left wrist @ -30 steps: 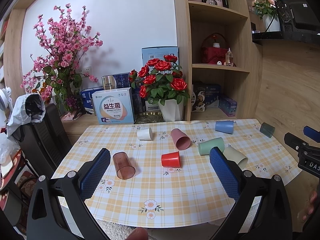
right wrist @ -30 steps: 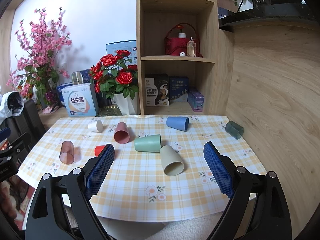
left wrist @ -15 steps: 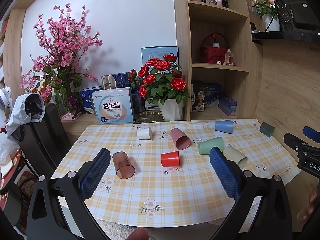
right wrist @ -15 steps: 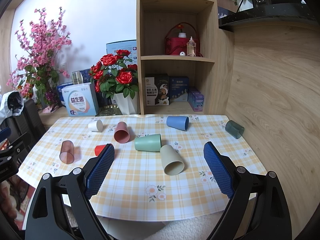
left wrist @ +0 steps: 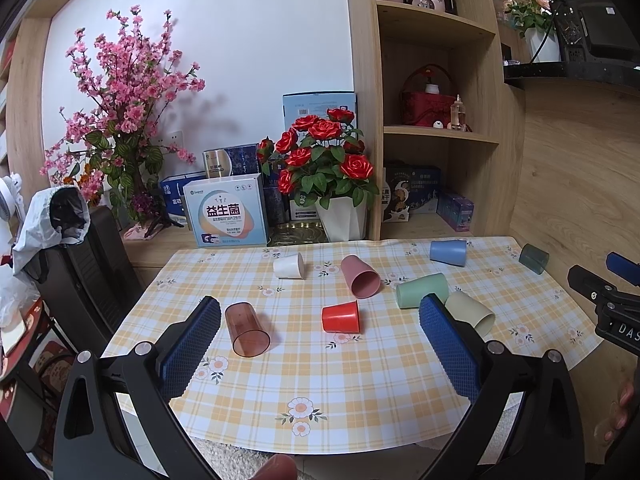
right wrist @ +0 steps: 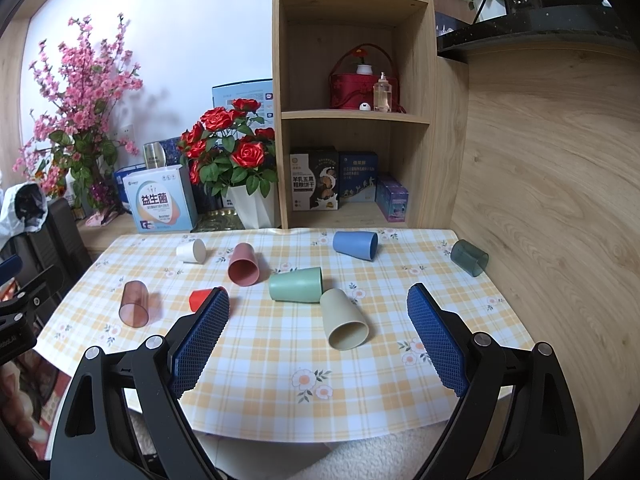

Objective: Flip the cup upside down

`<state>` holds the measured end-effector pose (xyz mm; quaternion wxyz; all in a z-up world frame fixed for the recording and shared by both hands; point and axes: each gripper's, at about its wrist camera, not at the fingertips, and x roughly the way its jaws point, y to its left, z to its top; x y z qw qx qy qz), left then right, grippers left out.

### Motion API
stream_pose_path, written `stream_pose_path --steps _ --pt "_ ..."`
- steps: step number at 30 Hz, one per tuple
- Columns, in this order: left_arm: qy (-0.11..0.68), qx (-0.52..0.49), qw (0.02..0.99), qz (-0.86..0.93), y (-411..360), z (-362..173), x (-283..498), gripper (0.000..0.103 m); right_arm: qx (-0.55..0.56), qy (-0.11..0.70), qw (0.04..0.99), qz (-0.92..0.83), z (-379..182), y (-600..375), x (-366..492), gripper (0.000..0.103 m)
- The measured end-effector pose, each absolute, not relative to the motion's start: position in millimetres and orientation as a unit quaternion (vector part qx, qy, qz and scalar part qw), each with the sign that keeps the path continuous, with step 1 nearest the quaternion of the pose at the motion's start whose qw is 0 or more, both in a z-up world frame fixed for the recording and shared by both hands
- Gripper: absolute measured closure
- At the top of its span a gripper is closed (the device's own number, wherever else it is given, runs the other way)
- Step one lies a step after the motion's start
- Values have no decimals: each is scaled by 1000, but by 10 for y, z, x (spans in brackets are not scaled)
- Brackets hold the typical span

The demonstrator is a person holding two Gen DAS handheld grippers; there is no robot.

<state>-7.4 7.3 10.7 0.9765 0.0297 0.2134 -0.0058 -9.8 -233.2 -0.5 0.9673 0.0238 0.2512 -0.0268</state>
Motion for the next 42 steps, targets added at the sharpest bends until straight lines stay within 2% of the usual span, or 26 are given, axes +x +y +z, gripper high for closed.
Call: stream_pose_path --steps 23,31,36,42 --pt "218 27 975 -5 112 131 -116 6 25 253 967 -26 -1 -2339 -90 15" --pt "240 19 971 3 111 -96 54 6 35 265 963 -21 -85 -2355 -67 15" --pt "249 22 968 0 112 -122 187 6 33 289 957 2 -137 -2454 133 15" --pt "255 53 965 6 172 -220 560 6 -34 328 944 26 -267 -2685 755 15"
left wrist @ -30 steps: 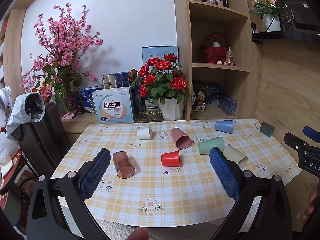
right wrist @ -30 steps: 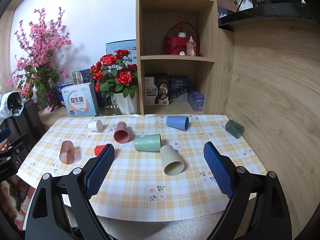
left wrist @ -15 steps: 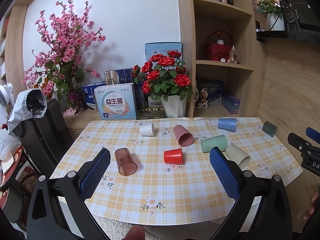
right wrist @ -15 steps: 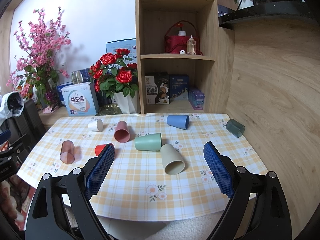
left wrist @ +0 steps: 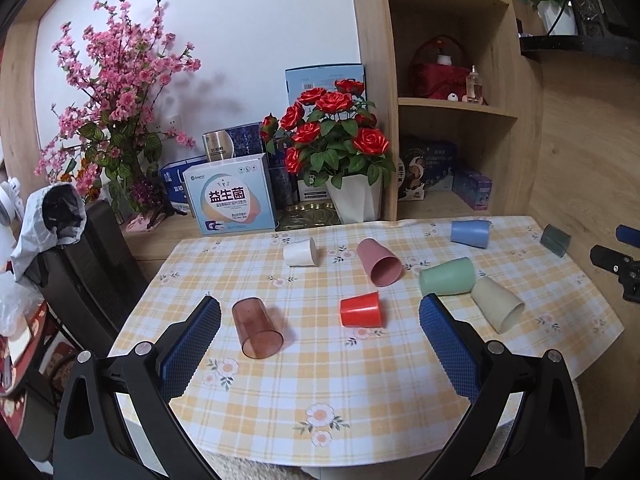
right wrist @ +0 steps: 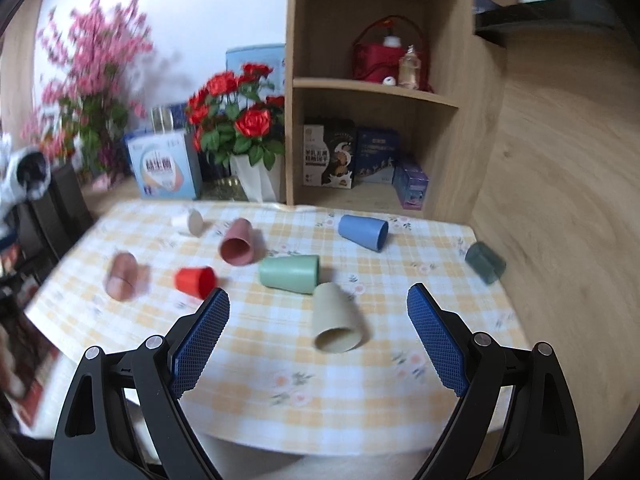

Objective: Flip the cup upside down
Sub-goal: 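Move the right tool toward the blue cup lying on its side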

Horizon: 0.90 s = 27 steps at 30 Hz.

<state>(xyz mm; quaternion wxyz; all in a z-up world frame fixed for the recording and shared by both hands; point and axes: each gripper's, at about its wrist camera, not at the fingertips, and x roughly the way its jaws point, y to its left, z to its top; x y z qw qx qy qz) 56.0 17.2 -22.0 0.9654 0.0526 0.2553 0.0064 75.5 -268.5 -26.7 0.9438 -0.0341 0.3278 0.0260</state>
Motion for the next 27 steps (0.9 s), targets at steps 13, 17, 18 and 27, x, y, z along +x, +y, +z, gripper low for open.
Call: stream_pose_path --steps 13,17,18,27 --pt "266 24 963 25 554 -395 1514 6 -102 471 875 47 -1106 -3412 2546 15" --pt "270 11 963 23 623 -496 1725 6 -149 478 864 48 -1307 -3503 3097 15" --pt "270 10 962 23 636 -527 1765 6 -169 476 862 49 -1355 -3489 3223 15" --pt "303 -20 951 47 851 -803 2152 6 -253 518 812 89 -1903 -3178 4437 15"
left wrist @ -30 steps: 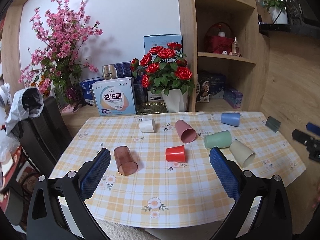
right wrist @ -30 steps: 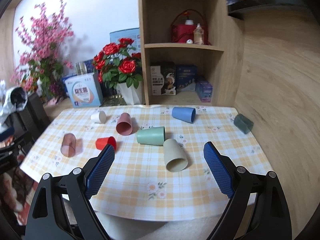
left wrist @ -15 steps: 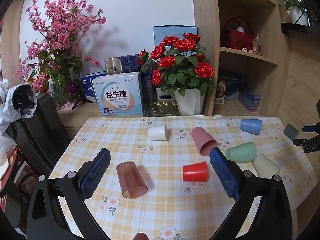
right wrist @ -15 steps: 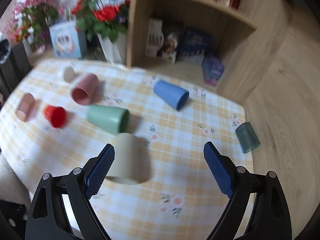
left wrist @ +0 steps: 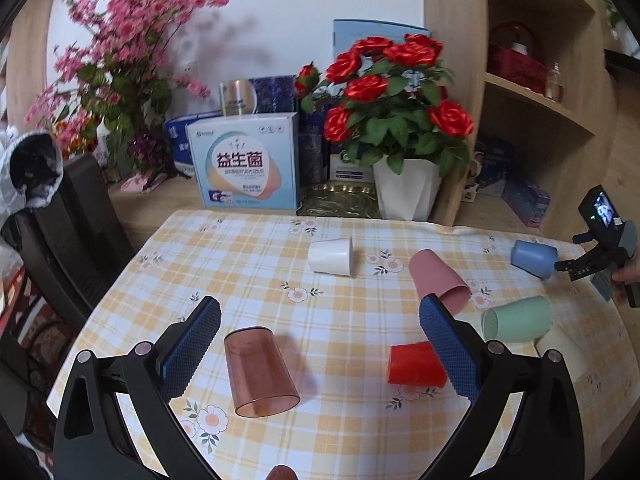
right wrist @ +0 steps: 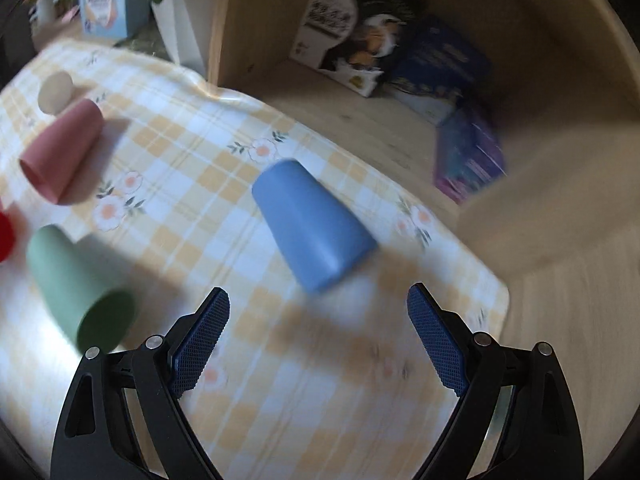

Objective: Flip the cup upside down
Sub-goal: 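Move the right tool toward the blue cup lying on its side, then close the right gripper around the blue cup's body and lift it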

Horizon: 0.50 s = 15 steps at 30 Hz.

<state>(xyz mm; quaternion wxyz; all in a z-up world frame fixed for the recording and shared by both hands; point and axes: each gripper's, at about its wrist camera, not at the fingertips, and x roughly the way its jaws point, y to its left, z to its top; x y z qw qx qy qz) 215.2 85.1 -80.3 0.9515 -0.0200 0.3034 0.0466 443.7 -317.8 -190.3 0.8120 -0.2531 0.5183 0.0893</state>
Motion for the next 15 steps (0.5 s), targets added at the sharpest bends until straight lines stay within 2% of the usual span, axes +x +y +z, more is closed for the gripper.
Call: stream_pose_path --steps 8,15 --pt "320 -36 945 53 961 -903 2354 6 -291 586 748 107 -2411 -3064 5034 16" --pt "338 -55 938 52 936 -1004 2416 6 -240 619 744 76 -2623 -3218 5223 16"
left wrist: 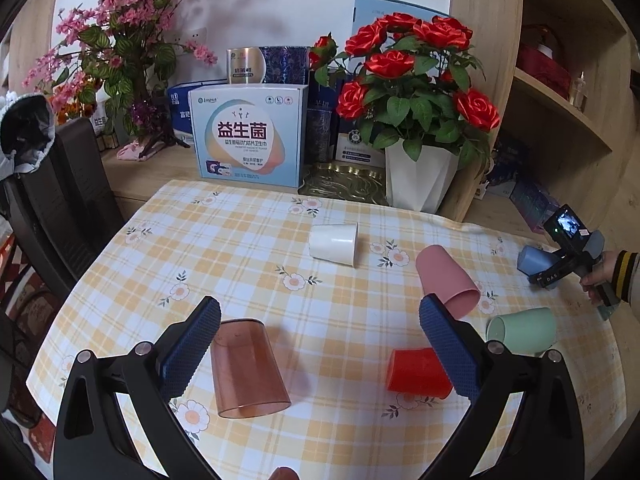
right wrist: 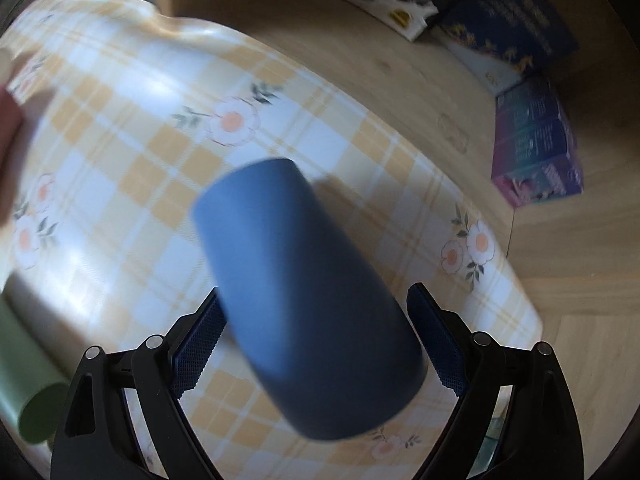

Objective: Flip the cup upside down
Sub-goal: 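Close the right gripper around the blue cup's body and lift it, then rotate the held blue cup with the right gripper, rim facing down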

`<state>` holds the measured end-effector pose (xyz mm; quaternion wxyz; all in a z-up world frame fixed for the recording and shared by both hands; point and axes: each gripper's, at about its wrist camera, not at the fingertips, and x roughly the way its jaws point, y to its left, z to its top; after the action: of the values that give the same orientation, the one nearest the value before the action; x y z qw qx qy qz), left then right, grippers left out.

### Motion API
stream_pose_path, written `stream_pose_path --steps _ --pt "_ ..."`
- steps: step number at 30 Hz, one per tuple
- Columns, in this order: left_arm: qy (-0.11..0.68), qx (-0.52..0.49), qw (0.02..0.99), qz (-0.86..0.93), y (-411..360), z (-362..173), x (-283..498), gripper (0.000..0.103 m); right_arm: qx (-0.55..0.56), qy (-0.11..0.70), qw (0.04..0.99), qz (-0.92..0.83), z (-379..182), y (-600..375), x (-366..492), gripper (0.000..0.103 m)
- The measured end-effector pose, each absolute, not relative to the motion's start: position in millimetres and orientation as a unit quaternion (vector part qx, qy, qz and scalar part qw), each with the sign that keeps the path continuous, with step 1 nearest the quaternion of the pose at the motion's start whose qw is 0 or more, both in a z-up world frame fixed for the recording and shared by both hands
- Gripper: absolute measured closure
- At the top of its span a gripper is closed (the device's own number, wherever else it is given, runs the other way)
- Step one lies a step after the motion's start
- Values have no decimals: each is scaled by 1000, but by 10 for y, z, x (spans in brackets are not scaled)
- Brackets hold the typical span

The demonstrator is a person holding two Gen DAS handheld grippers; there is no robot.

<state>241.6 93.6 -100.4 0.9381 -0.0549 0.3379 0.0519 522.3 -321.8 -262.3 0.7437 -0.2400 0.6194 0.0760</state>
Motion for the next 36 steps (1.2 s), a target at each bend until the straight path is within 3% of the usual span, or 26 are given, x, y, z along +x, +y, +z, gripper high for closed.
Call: stream_pose_path --steps 2,3,5,15,25,36 --pt "344 -53 936 50 920 -1029 2425 6 -208 629 746 70 -2606 -3279 5255 19" --pt "347 -52 935 49 907 -1038 2429 6 -196 633 745 70 -2598 -3299 5271 28" --pt "350 -54 934 47 896 -1049 2423 6 -159 650 740 67 -2587 -3372 5284 34" --pt "343 -68 936 40 942 -1010 2215 6 40 625 780 15 -2261 -3902 4838 35" --pt "324 -82 942 22 954 -883 1873 6 69 587 806 26 -1745 -3861 4234 36" --pt "335 -87 938 8 979 -936 1602 6 85 543 827 117 -1042 -3186 3287 36"
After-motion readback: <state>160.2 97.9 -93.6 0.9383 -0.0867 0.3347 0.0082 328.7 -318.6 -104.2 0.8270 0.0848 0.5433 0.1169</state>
